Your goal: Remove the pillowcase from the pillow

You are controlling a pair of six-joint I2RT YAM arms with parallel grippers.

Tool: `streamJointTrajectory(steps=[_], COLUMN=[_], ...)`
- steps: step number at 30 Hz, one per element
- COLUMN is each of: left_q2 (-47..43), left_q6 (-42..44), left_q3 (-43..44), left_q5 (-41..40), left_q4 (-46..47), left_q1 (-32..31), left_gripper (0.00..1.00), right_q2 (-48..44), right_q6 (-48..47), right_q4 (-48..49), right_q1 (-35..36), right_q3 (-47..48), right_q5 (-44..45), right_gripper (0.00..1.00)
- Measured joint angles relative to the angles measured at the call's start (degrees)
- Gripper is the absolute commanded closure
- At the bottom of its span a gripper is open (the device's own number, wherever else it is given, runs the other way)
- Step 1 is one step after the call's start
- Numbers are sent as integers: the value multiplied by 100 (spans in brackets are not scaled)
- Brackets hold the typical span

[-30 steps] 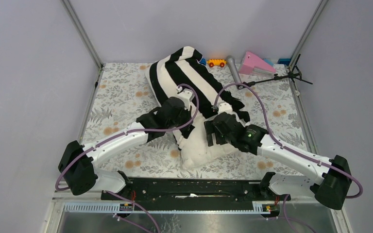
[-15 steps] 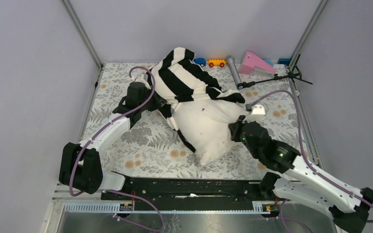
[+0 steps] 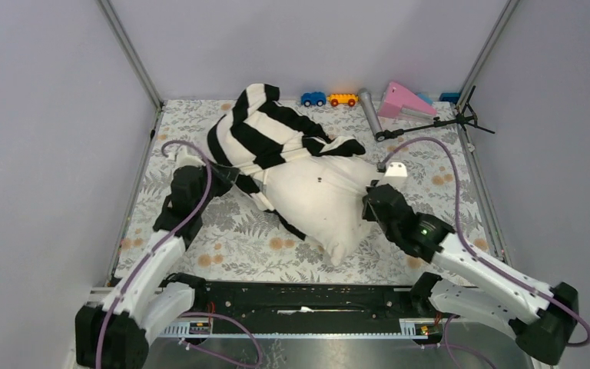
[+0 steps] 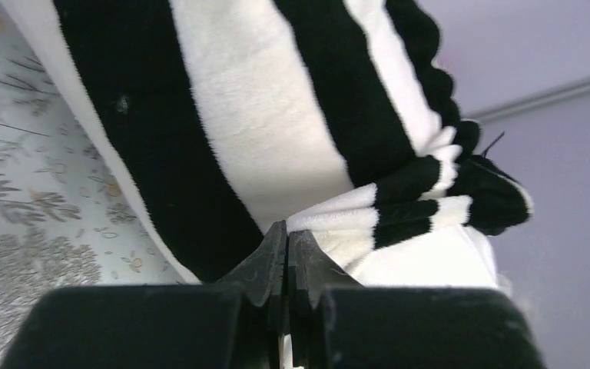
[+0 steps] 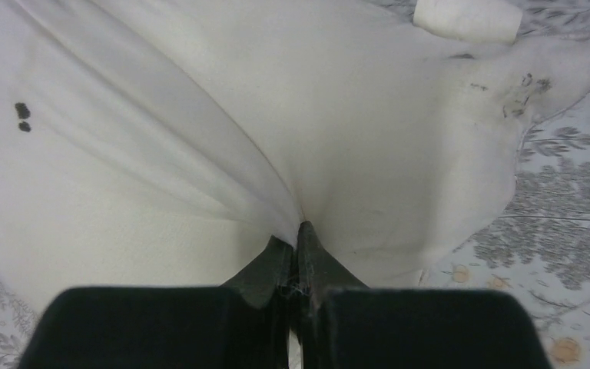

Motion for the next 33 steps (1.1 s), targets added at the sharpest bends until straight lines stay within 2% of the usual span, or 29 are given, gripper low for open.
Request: streamJointTrajectory(steps=[2, 4, 7, 8, 10, 12, 13, 14, 19, 23, 30, 33], left_q2=[-623, -1207, -1727, -1805, -1899, -1836, -1768, -1670, -1274, -1023, -831, -833], left_q6=[17, 61, 107, 116, 127, 149, 168, 197, 378, 501, 704, 758], left_q3=[-160, -205, -245, -269, -345, -428, -461, -476, -509, -511, -511, -511], left_q5=[-393, -811, -1119, -1147, -1180, -1158, -1134, -1093, -835, -570, -317, -295], left_q4=[-168, -466, -752, -796, -839, -798, -763, -726, -420, -168, -4, 2], left_q1=[-31, -103, -192, -205, -232, -232, -232, -229, -227, -251, -393, -415], left_gripper=[100, 100, 100, 100, 100, 100, 100, 100, 100, 100, 100, 100], right_q2=[476, 848, 1263, 1458, 1873, 2295, 2435, 2570, 2570, 2413, 2876, 3335], right_q6=[4, 50, 190, 214, 216, 164, 129, 22, -258, -433, -769, -885], right_q4=[304, 820, 1320, 1416, 1462, 1377, 1314, 1176, 837, 341, -310, -483], right_q1=[-243, -789, -1526, -1731, -1987, -2118, -2149, -2181, -2302, -2079, 35, 391], right_q3=[9, 11, 140, 267, 608, 1064, 1255, 1497, 2186, 2605, 3493, 3434], right_q5=[-472, -1298, -2267, -2498, -2785, -2927, -2955, -2959, -2889, -2728, -1939, -1860], right_gripper=[100, 100, 100, 97, 80, 42, 28, 22, 8, 1, 0, 0])
